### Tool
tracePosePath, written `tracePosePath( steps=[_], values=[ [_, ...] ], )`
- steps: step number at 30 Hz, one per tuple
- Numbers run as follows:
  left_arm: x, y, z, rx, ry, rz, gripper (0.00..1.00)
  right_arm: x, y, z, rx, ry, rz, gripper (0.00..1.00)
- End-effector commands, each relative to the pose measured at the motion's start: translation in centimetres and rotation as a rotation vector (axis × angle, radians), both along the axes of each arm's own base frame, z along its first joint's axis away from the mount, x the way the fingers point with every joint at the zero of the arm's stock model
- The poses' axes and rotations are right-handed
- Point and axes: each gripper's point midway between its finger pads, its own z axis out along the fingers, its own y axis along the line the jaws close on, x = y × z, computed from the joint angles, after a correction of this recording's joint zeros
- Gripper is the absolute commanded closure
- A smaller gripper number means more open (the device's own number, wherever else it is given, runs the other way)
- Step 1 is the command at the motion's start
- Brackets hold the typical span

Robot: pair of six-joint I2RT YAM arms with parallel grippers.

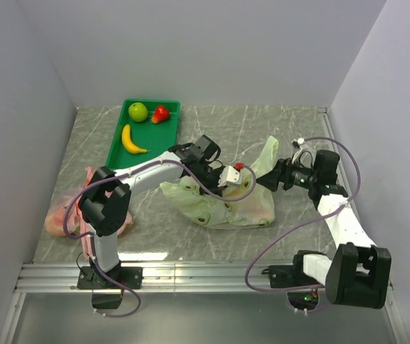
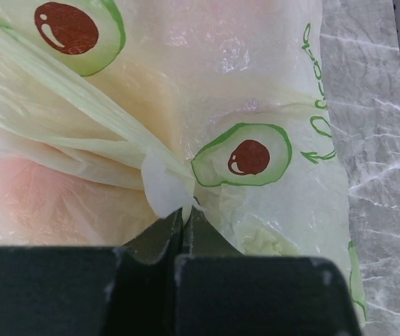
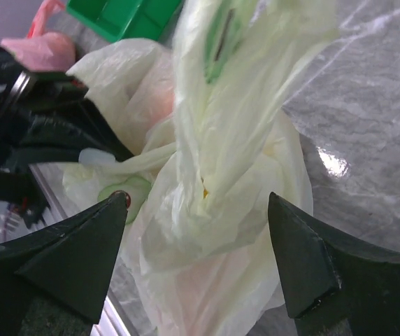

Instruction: Place the fake fruits into the plastic bag and tie a complex knot

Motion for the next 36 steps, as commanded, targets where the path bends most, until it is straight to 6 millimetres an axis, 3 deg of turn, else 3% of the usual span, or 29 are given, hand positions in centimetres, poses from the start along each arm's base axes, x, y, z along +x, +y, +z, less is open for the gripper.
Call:
tracePosePath(
  steps=[1,4,7,8,10,14,16,19,26,30,32,33,34,35,36],
  values=[
    [-0.1,-0.9,1.9,-0.058,0.012,-0.015,1.0,-0.8,0.1,0.0,-0.026,-0.09,0.059,0.12],
    [-0.1,-1.0,2.1,-0.065,0.006,-0.021,1.0,0.0,0.4,-0.7,0.013,-0.09,0.023,0.15],
    [-0.1,-0.9,1.9,-0.06,0.001,-0.035,1.0,1.3,1.5,-0.6,0.066,-0.077,0.017,0.42],
    [-0.1,-1.0,1.6,-0.051,0.002,-0.04,0.99,2.0,1.9,0.2,0.077,-0.108,0.019,0.61],
    [-0.1,-0.9,1.1,-0.039,-0.003,-0.059,1.0,2.4,3.2,1.7,0.13,-0.12,0.03,0.81],
    [-0.5,-1.1,0.9,-0.027,-0.016,-0.107,1.0,2.5,5.6,4.1,0.188,-0.107,0.053,0.99],
    [-0.9,-1.1,0.5,-0.019,-0.04,-0.151,1.0,2.8,6.2,4.7,0.197,-0.095,0.039,1.0],
    [-1.5,-1.3,0.1,-0.021,-0.067,-0.195,1.0,3.2,7.7,3.5,0.173,-0.05,0.027,1.0],
    [-2.0,-1.6,-0.4,-0.023,-0.097,-0.229,0.99,3.9,9.3,-2.7,0.067,0.08,-0.024,1.0],
    [-1.6,-1.7,0.6,-0.024,-0.104,-0.206,0.97,3.7,9.5,-3.4,0.027,0.076,-0.043,1.0],
    [-1.1,-1.9,2.6,-0.051,-0.125,-0.171,0.91,3.6,9.2,-3.1,0.005,0.06,-0.048,1.0],
    [-0.9,-2.0,3.6,-0.062,-0.106,-0.124,0.8,3.6,9.0,-2.9,-0.015,0.041,-0.044,1.0],
    [-0.4,-2.1,5.9,-0.097,-0.12,-0.09,0.72,3.6,8.9,-2.9,-0.029,0.041,-0.041,1.0],
    [-0.3,-2.1,7.3,-0.115,-0.084,-0.031,0.55,3.5,8.8,-2.9,-0.044,0.028,-0.036,1.0],
    [0.3,-1.8,8.7,-0.141,-0.076,0.018,0.48,3.5,8.8,-2.8,-0.051,0.023,-0.032,1.0]
  ],
)
